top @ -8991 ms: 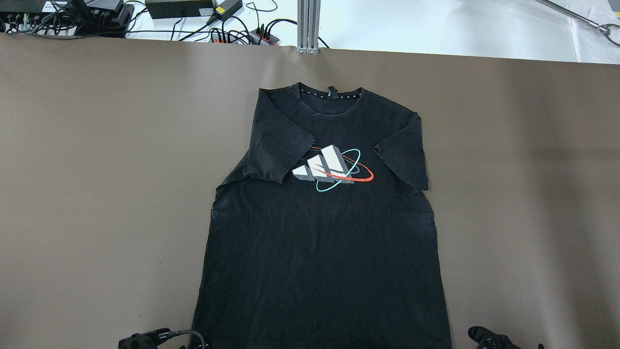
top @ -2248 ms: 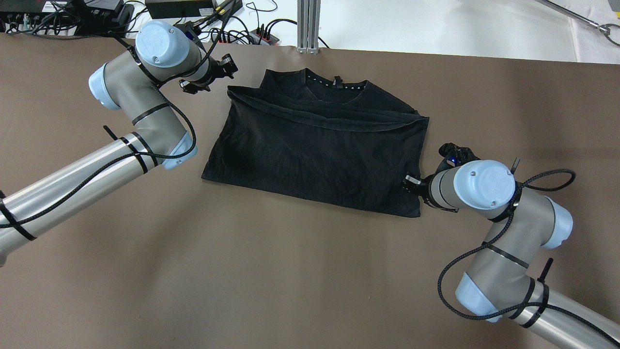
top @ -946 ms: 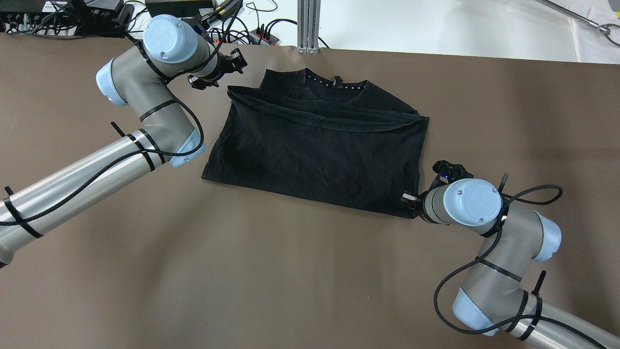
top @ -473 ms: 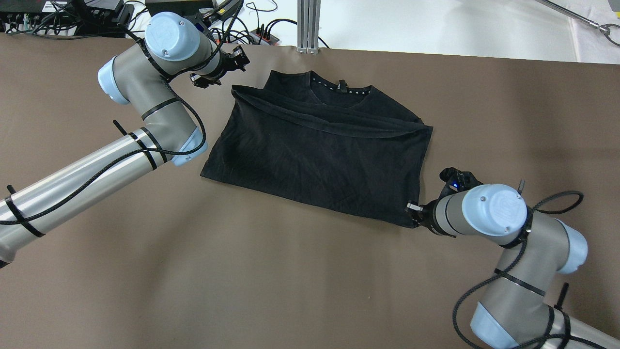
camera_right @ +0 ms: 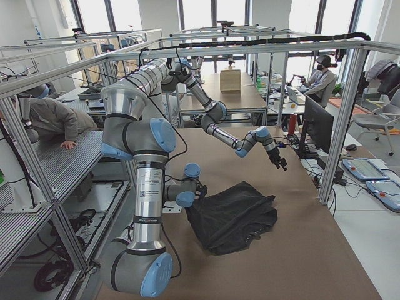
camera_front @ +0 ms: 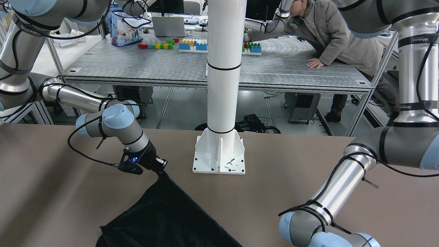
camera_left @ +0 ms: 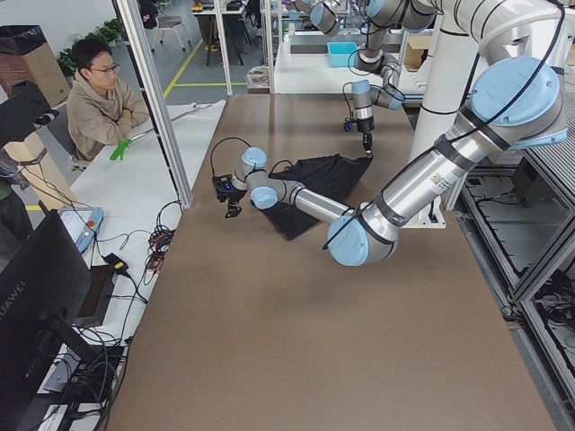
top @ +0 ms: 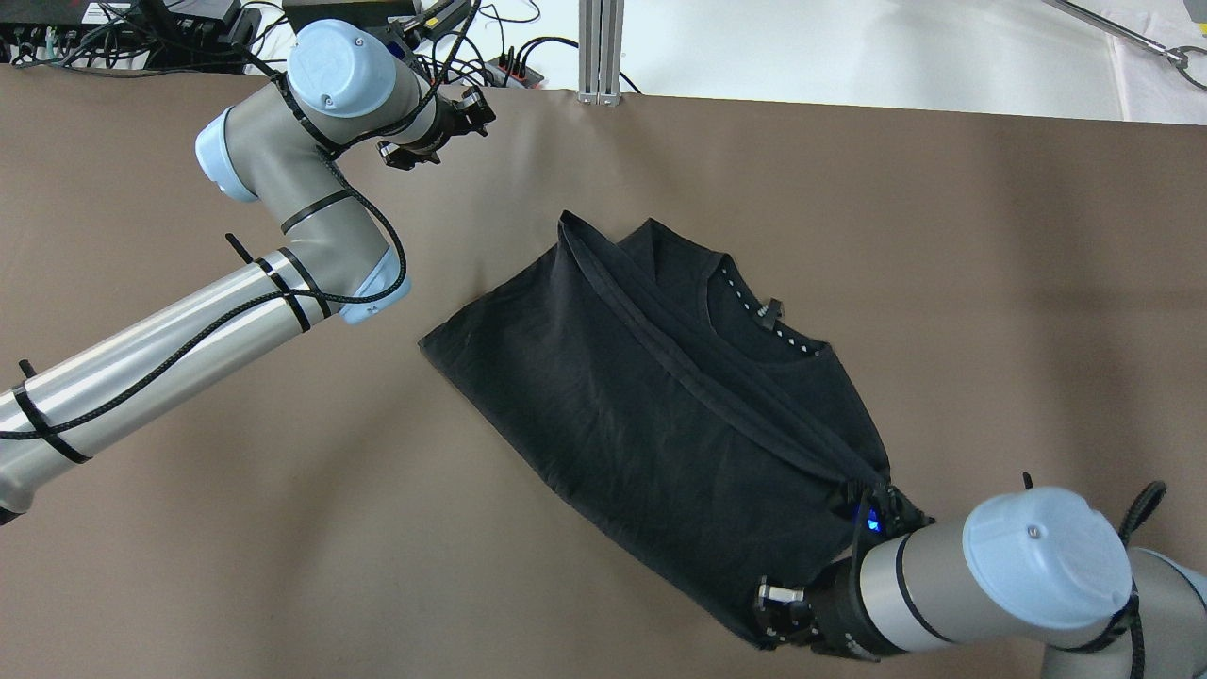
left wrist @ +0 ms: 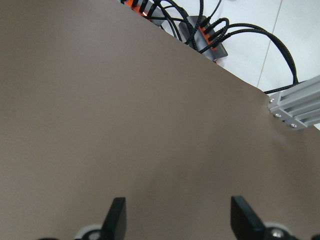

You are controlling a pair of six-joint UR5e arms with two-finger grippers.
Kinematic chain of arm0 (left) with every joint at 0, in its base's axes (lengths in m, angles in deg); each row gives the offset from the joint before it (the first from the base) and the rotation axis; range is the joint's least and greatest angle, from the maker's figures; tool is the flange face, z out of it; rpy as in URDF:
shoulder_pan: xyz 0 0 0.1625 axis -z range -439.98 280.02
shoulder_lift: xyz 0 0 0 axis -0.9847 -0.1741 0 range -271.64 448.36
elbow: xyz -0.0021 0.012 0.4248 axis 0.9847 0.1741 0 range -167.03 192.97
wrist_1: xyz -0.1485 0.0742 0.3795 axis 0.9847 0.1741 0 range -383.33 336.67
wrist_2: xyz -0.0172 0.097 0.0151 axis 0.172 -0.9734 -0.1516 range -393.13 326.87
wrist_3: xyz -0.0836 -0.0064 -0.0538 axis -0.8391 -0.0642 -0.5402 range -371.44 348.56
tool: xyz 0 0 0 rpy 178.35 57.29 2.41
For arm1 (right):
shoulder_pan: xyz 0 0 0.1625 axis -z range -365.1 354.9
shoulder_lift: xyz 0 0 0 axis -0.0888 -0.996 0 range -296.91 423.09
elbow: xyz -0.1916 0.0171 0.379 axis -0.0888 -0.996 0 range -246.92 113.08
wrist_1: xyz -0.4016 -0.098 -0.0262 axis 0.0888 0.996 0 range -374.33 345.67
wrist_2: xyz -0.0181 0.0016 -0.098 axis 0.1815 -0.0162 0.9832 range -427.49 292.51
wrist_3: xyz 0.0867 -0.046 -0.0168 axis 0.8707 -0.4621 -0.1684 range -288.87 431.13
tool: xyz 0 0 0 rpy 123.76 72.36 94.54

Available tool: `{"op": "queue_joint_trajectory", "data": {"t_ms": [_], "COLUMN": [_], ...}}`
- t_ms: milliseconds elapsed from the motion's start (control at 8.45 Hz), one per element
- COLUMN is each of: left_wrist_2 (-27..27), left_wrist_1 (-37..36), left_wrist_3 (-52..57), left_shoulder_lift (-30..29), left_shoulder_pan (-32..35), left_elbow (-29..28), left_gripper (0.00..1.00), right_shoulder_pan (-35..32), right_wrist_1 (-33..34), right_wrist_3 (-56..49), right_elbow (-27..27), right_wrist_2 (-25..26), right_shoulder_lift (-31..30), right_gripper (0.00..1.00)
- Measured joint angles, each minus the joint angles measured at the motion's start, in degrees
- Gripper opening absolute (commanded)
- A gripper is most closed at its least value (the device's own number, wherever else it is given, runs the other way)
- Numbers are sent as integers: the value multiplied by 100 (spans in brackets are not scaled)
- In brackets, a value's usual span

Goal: Fold clothes
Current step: 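Move both grippers to the shirt's edges near the collar and grasp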

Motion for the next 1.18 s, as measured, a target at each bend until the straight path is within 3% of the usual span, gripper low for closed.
{"op": "queue_joint_trajectory", "data": {"t_ms": [355, 592, 828, 1183], "left_wrist_2": [13, 34, 24, -82], "left_wrist_1": [-1, -35, -455, -958], "left_wrist_3": [-65, -208, -290, -478], "left_shoulder_lift": [-52, -42, 241, 1387], "left_shoulder_pan": [-50, -121, -379, -964], "left_elbow": [16, 175, 961, 2744], "left_gripper": [79, 81, 84, 84], "right_shoulder_pan": [665, 705, 350, -664], "right_wrist_1": [-109, -189, -232, -266], "right_wrist_3": [138, 290, 265, 288], "right_elbow": [88, -73, -642, -1159], "right_wrist_2": [151, 714, 1082, 1316], "right_shoulder_lift": [47, 112, 542, 933], "right_gripper": [95, 95, 95, 95]}}
